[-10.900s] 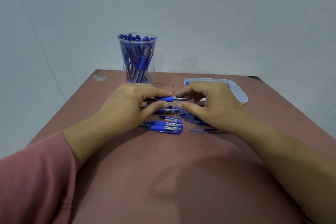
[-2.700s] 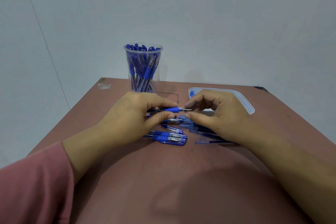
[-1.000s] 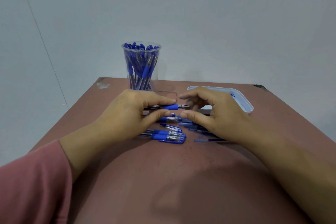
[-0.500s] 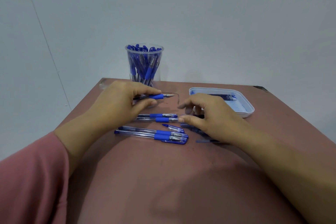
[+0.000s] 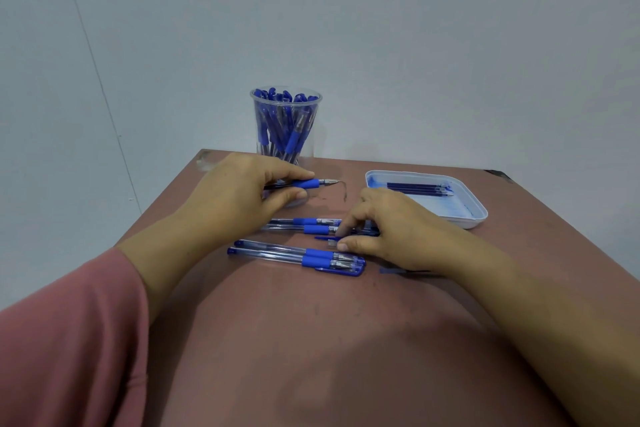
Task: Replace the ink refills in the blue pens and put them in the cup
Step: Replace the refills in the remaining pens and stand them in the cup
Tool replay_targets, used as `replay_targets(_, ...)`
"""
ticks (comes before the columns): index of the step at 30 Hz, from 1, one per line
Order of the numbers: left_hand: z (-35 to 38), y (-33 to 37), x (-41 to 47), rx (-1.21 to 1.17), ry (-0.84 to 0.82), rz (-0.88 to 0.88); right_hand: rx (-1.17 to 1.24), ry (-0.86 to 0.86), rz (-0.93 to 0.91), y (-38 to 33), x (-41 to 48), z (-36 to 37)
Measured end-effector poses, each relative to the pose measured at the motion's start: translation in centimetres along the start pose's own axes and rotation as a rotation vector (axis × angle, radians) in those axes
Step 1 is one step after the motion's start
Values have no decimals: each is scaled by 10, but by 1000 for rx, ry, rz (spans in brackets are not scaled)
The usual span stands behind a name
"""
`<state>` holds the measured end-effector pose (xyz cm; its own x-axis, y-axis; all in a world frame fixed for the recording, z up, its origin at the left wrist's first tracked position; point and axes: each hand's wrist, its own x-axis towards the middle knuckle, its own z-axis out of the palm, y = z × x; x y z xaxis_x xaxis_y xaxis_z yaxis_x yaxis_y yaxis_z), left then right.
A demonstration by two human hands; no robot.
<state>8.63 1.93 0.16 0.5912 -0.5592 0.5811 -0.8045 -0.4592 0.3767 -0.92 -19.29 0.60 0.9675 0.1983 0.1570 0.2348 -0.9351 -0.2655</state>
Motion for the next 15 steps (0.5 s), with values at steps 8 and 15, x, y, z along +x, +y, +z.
replay_targets(8,0,3,0,7,-11,19,84,7,-19,-2,-3,-2)
replay_targets(15,-2,4,0,-7,-13,26,169,77,19,3,-8,-8)
